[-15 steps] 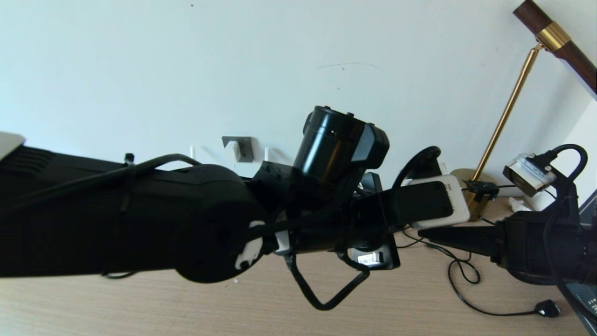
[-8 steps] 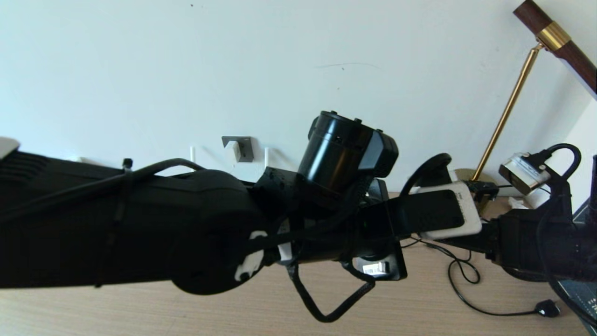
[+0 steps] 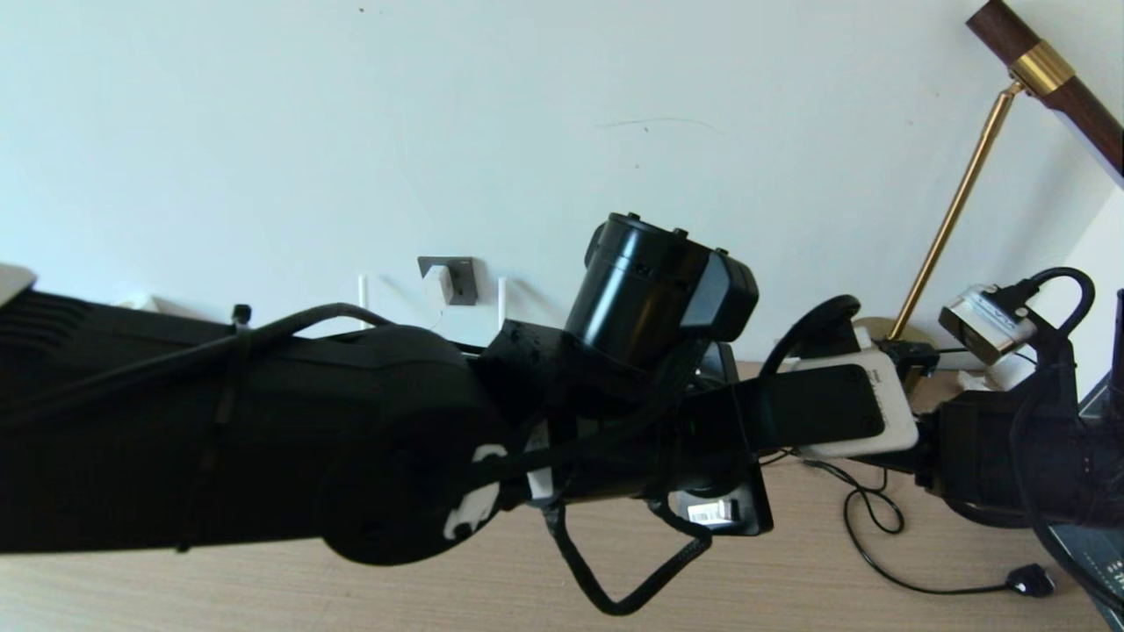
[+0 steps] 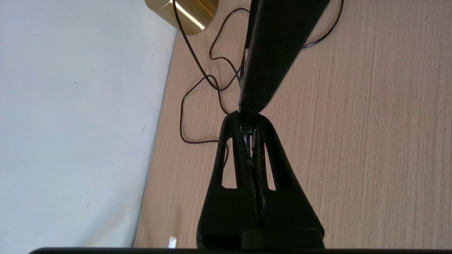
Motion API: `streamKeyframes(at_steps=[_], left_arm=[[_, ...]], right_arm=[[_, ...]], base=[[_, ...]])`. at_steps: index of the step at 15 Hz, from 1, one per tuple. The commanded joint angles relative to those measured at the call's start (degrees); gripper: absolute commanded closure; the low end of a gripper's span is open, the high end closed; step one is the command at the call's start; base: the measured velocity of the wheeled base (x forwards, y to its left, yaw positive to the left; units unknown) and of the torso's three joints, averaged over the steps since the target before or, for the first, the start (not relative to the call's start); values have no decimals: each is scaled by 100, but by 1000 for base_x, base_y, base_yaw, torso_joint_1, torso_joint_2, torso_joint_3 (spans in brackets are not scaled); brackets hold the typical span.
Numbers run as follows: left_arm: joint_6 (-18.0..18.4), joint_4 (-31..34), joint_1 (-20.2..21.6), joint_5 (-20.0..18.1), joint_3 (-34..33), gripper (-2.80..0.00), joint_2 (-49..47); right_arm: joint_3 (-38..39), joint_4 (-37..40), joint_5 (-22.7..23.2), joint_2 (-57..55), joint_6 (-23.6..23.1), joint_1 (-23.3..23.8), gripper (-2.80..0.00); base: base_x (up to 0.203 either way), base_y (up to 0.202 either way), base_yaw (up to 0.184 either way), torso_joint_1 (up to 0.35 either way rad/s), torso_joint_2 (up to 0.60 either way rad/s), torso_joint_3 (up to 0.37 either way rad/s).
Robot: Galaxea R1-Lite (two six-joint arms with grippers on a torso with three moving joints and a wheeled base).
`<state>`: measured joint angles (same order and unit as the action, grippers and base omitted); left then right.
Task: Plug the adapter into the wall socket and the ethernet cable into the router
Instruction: Hand it to the other hand
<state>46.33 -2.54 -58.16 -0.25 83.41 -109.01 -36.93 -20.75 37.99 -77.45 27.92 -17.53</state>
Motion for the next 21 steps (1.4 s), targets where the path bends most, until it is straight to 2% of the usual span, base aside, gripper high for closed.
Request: streamKeyframes(at_steps=[1,4,20,21], left_arm=[[-38,-1,-29,-8,0,0,-7],[-210,-28,-152,-10,-35,0,-41],[-376,-24,-196,6,-97,0,-32],[-379,-21,-199,4,-97,-280,-31]], right_arm=[[-25,-14,24,3,33,-5,0],[-43,-8,33,28,56,-8,0],[-16,-8,41,45,74,-110,0],[-16,-8,41,45,74,-110,0]], base=[[0,0,0,0,0,0],[0,0,0,0,0,0],[0,0,0,0,0,0],[0,0,0,0,0,0]])
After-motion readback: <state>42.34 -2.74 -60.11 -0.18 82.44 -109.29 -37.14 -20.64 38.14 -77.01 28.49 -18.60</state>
